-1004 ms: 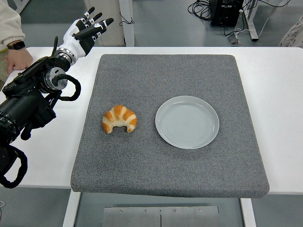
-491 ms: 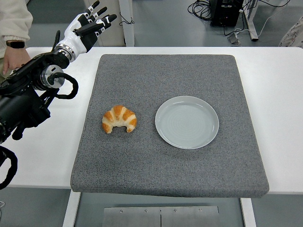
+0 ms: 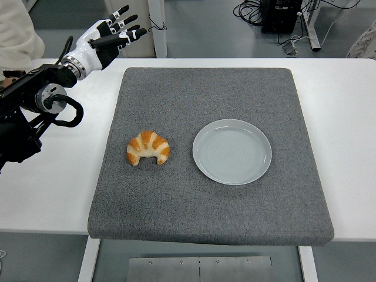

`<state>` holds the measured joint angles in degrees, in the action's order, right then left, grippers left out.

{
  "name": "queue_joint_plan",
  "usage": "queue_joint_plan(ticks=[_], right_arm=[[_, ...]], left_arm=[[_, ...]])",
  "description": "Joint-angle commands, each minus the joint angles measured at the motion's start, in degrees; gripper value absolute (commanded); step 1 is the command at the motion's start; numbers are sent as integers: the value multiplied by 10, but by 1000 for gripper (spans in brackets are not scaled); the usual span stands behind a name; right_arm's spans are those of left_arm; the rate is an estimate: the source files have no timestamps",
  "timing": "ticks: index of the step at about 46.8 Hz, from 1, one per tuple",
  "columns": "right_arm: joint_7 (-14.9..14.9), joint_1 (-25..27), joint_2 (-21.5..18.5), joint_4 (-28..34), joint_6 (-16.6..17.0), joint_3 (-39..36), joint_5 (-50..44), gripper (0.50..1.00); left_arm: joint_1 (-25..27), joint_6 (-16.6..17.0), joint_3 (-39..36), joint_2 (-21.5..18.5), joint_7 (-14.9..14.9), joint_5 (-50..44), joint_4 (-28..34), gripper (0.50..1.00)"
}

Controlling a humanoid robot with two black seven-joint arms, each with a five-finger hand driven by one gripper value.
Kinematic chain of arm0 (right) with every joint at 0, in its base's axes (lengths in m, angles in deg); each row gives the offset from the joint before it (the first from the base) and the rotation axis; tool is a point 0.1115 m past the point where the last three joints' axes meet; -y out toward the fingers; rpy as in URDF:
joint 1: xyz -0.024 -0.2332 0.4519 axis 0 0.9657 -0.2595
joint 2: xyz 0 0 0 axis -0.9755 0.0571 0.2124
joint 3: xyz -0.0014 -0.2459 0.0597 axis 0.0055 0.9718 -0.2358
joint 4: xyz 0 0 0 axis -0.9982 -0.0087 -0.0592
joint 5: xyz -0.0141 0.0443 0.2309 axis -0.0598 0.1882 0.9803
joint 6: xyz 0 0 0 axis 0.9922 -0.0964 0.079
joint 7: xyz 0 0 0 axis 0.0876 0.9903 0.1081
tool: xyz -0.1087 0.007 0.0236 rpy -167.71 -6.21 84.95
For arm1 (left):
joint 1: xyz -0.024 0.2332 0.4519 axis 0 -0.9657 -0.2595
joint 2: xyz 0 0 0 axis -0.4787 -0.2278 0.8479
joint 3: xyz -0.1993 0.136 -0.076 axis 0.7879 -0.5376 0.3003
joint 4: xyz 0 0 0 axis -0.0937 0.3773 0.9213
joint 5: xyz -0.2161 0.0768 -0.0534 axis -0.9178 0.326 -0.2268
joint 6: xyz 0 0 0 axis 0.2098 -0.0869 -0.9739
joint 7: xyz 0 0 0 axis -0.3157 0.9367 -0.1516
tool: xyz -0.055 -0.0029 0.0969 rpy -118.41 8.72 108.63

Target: Place the bread on the plate

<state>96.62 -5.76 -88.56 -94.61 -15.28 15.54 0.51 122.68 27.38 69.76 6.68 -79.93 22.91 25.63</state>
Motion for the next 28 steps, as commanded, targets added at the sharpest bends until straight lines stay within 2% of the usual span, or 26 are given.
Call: queue_joint_plan(ticks=[1,18,28], right_arm=[[0,0,0,0,0,0,0,1000],[0,0,0,0,0,0,0,1000],[0,0,0,-1,0,0,0,1000]], left_arm=[[0,0,-2,-3,-1,0,2,972],[0,0,-4,-15,0,15,11,972],[-5,-1,-3,-19,-3,95,23,972]])
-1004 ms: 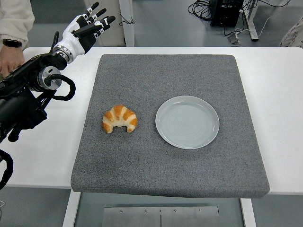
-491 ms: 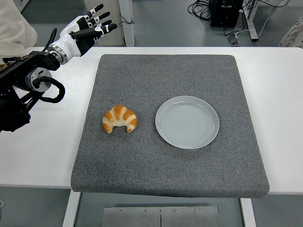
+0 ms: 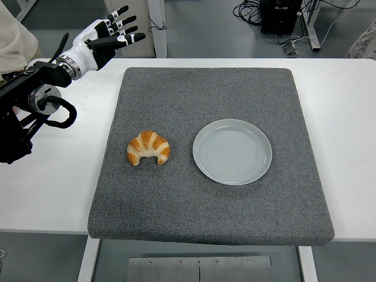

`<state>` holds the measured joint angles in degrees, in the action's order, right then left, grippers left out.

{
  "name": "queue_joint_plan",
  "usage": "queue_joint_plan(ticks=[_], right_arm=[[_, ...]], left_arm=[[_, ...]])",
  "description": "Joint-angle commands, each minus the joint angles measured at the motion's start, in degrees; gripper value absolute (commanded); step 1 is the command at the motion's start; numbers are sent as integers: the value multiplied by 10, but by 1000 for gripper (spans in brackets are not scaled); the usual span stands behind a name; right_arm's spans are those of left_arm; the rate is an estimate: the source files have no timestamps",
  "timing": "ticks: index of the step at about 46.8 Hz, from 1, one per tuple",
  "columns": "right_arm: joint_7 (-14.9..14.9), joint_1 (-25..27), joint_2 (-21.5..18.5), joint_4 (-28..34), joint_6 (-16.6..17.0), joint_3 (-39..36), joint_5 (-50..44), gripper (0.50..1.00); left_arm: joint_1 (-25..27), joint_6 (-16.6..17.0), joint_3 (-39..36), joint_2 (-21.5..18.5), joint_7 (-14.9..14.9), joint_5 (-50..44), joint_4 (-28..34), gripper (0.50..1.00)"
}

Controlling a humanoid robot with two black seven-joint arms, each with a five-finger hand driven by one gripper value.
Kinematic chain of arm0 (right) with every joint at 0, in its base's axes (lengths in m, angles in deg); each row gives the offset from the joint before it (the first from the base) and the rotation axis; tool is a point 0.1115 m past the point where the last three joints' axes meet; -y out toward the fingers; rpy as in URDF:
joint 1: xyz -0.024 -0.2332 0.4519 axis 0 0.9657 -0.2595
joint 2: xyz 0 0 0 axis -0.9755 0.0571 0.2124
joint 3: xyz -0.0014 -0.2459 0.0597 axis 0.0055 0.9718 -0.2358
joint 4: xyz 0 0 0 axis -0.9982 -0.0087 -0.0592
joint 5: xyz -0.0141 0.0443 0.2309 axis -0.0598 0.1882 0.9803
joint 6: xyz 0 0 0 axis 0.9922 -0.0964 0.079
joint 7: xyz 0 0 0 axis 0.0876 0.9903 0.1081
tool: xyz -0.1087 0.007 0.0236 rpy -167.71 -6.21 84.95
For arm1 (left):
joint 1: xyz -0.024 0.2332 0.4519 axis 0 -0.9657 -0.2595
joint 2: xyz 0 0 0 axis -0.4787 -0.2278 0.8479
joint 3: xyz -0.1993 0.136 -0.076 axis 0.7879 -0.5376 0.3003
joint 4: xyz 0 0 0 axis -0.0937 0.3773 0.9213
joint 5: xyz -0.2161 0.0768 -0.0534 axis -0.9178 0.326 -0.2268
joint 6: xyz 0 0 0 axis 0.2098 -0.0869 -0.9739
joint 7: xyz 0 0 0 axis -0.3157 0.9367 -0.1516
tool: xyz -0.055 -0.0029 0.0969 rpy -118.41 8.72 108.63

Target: Place the bread on the plate

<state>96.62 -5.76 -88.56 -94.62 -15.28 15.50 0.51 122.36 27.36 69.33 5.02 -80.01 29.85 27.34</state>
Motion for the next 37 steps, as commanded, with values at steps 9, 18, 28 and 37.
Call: queue_joint_plan(ticks=[9,18,28,37], right_arm=[[0,0,0,0,0,0,0,1000],[0,0,0,0,0,0,0,1000],[0,0,0,0,0,0,0,1000],[0,0,0,0,0,0,0,1000]], left_arm=[[-7,0,1,-19,-2,40,45,972],[-17,0,1,-26,-3,91,51,972],[-19,0,1,-27,-5,170,66,972],[-18,0,-2,-66,1,221,129,972]])
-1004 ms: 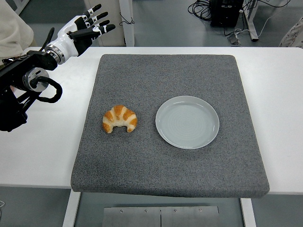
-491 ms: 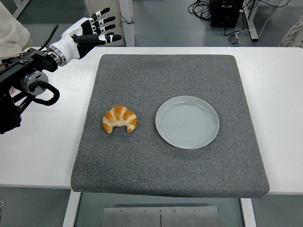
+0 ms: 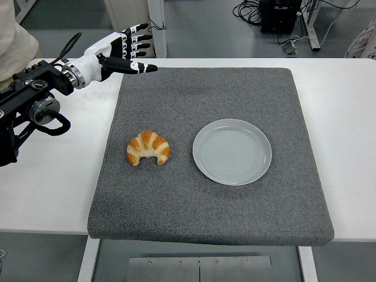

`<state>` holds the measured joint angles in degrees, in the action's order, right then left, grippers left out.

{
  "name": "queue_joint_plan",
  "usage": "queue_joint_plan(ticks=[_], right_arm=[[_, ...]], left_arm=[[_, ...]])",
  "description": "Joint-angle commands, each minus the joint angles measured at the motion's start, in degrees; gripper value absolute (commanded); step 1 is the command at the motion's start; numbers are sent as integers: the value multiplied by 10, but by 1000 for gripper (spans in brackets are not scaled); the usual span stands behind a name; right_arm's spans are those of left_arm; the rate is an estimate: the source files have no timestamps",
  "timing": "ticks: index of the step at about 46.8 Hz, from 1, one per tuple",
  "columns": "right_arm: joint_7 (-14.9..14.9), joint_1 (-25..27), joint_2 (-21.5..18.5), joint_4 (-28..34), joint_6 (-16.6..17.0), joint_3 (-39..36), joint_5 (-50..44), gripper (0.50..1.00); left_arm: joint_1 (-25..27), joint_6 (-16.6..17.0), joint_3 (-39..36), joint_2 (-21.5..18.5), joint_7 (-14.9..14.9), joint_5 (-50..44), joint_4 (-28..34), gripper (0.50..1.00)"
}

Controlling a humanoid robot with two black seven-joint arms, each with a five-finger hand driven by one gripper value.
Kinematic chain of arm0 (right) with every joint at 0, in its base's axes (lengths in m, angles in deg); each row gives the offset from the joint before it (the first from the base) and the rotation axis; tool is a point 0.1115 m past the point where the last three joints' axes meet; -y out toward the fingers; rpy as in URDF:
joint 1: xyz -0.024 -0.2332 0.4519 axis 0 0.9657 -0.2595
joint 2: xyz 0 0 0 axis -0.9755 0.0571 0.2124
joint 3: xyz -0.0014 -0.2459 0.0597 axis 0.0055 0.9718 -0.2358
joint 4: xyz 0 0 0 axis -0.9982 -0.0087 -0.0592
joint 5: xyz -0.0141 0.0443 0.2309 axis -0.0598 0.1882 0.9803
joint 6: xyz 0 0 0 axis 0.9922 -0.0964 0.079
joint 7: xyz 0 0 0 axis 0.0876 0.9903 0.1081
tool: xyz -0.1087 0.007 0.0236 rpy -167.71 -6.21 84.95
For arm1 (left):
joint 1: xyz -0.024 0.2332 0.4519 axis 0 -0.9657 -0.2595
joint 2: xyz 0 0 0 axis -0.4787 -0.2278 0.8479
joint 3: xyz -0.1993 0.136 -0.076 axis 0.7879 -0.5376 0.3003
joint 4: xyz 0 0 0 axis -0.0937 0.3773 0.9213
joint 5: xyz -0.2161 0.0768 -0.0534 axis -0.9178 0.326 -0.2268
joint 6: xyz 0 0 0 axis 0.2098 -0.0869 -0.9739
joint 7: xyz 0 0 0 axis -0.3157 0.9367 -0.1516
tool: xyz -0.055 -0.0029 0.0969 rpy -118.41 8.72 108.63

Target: Place the bread on the plate

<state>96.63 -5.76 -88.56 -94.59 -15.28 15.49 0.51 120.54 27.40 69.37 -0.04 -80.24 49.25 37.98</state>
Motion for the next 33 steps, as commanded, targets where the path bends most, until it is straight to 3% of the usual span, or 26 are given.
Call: queue_joint_plan(ticks=[1,19,33], right_arm=[[0,0,0,0,0,0,0,1000],[0,0,0,0,0,1,0,1000],[0,0,0,-1,0,0,0,1000]], left_arm=[[-1,-1,-4,-20,5,39,30,972],[-29,4,-13,-79,4,120,146,972],[-28,4,-51,-86,5,147,164,971]])
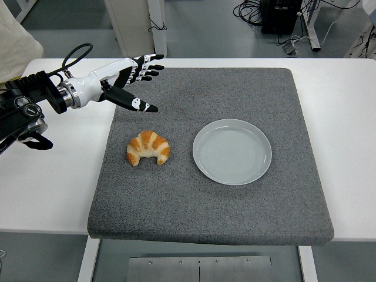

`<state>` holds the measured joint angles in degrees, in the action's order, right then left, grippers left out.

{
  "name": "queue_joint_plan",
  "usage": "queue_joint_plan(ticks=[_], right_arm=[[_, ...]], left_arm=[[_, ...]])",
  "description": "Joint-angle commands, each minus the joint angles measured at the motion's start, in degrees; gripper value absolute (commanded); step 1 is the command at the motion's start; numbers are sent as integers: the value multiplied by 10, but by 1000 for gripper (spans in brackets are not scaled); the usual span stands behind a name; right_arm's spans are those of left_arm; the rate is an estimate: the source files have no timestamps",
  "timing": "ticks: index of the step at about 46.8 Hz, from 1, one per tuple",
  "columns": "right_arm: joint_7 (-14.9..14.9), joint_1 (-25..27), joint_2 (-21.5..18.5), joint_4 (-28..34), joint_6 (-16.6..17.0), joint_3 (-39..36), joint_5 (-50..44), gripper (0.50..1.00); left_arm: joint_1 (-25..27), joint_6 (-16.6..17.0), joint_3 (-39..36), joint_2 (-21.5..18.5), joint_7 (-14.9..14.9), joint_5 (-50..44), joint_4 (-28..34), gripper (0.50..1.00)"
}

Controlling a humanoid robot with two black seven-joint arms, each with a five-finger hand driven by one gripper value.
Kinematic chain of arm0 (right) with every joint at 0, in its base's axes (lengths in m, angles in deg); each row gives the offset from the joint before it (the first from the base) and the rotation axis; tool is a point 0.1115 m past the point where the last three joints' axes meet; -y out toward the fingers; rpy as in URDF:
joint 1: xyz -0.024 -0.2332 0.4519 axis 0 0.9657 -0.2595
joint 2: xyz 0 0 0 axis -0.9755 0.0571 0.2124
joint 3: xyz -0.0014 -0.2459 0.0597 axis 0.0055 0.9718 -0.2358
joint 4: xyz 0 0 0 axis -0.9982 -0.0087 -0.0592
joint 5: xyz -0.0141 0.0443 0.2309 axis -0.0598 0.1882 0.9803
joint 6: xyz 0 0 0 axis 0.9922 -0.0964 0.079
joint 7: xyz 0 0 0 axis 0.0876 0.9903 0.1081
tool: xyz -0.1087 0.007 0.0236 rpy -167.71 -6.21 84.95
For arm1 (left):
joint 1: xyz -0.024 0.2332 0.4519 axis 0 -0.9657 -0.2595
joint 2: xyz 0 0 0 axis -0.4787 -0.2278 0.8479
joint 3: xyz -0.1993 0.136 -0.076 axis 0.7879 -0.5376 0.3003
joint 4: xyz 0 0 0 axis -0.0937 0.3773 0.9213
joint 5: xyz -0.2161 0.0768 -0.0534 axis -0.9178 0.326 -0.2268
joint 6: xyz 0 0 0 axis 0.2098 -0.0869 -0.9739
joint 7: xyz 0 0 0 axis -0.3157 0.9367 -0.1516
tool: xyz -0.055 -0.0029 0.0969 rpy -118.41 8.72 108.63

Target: Place the bread on the plate

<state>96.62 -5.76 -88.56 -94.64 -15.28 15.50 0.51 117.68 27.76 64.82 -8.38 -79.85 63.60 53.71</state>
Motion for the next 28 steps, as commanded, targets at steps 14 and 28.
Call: queue_joint_plan(ticks=[14,28], right_arm=[[0,0,0,0,0,0,0,1000],[0,0,0,0,0,0,0,1000]], left_arm=[[1,4,-41,-23,3,77,49,971],[-1,32,-71,-22,2,164,50,971]])
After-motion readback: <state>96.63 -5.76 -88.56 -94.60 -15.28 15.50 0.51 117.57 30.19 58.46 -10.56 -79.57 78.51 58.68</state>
